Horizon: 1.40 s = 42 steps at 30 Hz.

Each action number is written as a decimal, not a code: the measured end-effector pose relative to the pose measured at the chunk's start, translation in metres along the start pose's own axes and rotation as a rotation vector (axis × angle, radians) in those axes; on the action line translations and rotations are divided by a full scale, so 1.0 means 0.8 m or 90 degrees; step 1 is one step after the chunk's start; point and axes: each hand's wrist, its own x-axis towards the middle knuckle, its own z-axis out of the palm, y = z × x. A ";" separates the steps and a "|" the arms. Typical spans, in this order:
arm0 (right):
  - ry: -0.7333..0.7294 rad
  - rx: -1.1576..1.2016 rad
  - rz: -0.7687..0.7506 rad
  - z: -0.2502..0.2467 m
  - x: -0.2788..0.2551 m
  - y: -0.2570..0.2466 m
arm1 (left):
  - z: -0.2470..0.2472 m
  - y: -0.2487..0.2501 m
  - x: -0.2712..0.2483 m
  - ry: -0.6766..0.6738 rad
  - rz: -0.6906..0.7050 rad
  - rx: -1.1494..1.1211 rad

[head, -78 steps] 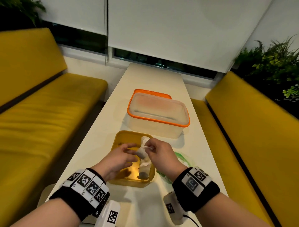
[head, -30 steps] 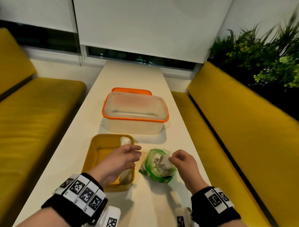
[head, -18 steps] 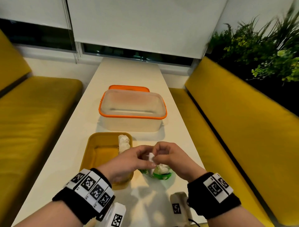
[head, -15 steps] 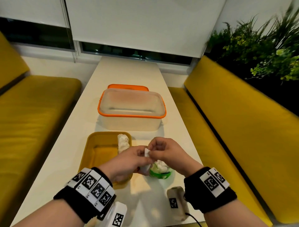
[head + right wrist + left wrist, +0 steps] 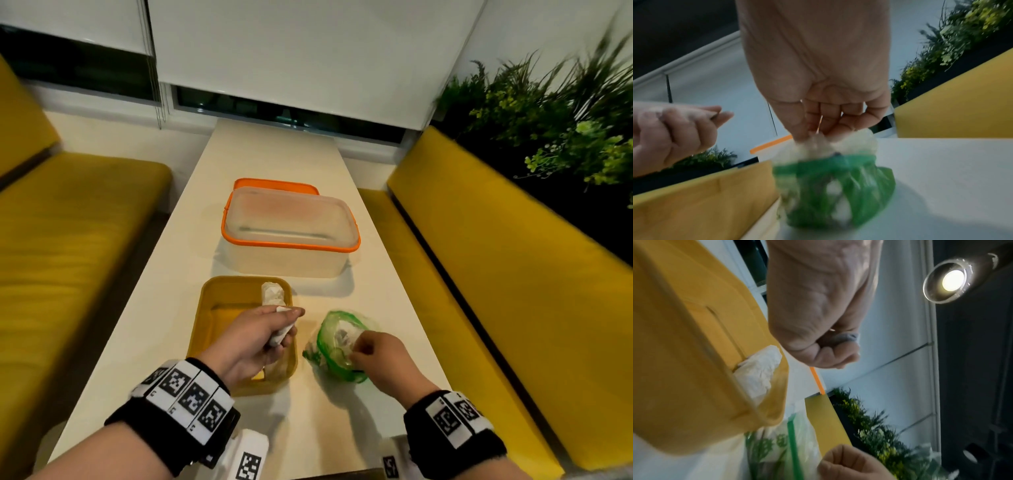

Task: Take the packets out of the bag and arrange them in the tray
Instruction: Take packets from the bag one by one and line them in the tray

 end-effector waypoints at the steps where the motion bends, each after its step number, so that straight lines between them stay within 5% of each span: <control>1: 0.023 0.015 -0.008 -0.006 -0.003 -0.004 | -0.006 0.007 -0.002 0.008 0.002 -0.024; 9: -0.056 -0.131 0.019 0.001 -0.009 -0.011 | -0.019 0.018 -0.017 -0.030 -0.043 -0.196; 17: 0.073 0.021 -0.092 0.000 -0.013 0.006 | 0.009 0.013 -0.011 -0.006 -0.003 -0.238; 23: -0.004 0.051 -0.102 -0.001 -0.016 0.027 | 0.048 0.001 -0.001 0.040 -0.022 -0.241; 30: 0.112 0.206 -0.141 -0.055 -0.009 0.027 | 0.078 0.005 0.022 0.027 -0.021 -0.180; 33: 0.060 0.234 -0.173 -0.080 -0.005 0.016 | 0.093 -0.001 0.031 0.035 -0.011 -0.155; 38: -0.168 0.228 -0.316 -0.103 -0.009 -0.024 | 0.105 -0.015 0.038 0.030 -0.020 -0.088; 42: -0.120 0.053 -0.374 -0.093 0.008 -0.039 | 0.117 -0.025 0.029 -0.136 -0.134 -0.086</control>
